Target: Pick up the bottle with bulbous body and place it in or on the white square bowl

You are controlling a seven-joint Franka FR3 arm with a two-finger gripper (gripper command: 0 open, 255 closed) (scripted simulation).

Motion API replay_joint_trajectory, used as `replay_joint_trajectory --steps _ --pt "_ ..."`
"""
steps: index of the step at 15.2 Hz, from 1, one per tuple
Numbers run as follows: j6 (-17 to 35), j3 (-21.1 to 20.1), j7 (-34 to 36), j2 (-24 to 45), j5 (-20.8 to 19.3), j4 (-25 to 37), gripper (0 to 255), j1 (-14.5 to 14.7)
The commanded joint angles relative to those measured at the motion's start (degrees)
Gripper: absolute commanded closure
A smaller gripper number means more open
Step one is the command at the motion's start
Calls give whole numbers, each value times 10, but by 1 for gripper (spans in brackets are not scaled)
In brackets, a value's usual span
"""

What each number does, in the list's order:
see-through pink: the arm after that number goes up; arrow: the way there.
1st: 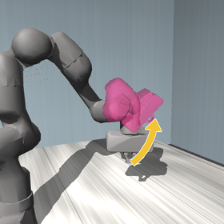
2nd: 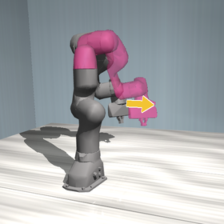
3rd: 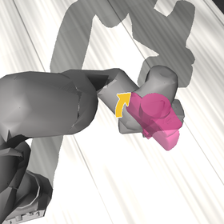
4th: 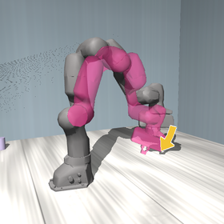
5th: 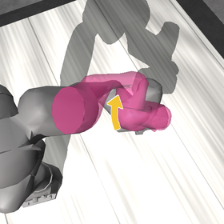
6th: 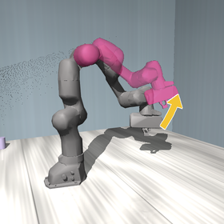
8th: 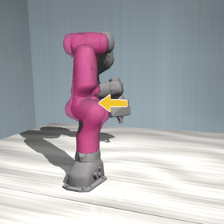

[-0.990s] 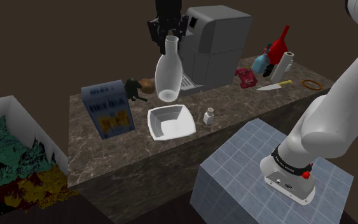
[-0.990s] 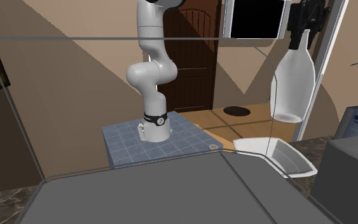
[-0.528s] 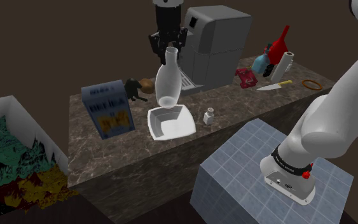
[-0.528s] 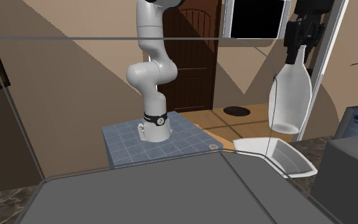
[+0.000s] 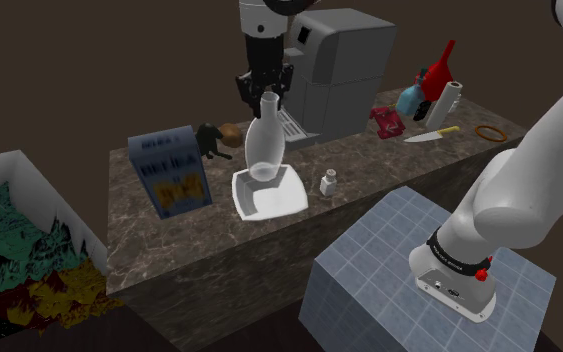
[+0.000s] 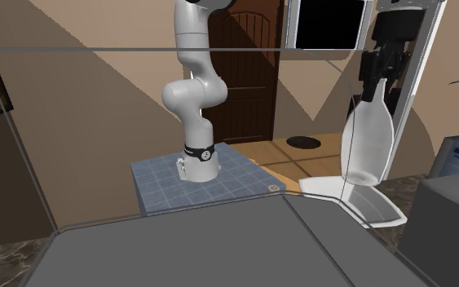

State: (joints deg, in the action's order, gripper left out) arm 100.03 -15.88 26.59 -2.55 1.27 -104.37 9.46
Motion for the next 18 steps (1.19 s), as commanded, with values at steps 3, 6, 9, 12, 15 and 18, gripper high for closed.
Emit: replay_joint_trajectory --steps 3,6,9,12,15,18 --pt "31 0 0 1 0 -30 255 0" --pt "54 0 0 3 -1 -51 255 0" --pt "77 -1 0 6 -1 -70 255 1" --pt "95 -1 1 10 -2 -85 255 1" --pt "95 -1 1 10 -2 -85 255 1" --pt "95 -1 1 10 -2 -85 255 1"
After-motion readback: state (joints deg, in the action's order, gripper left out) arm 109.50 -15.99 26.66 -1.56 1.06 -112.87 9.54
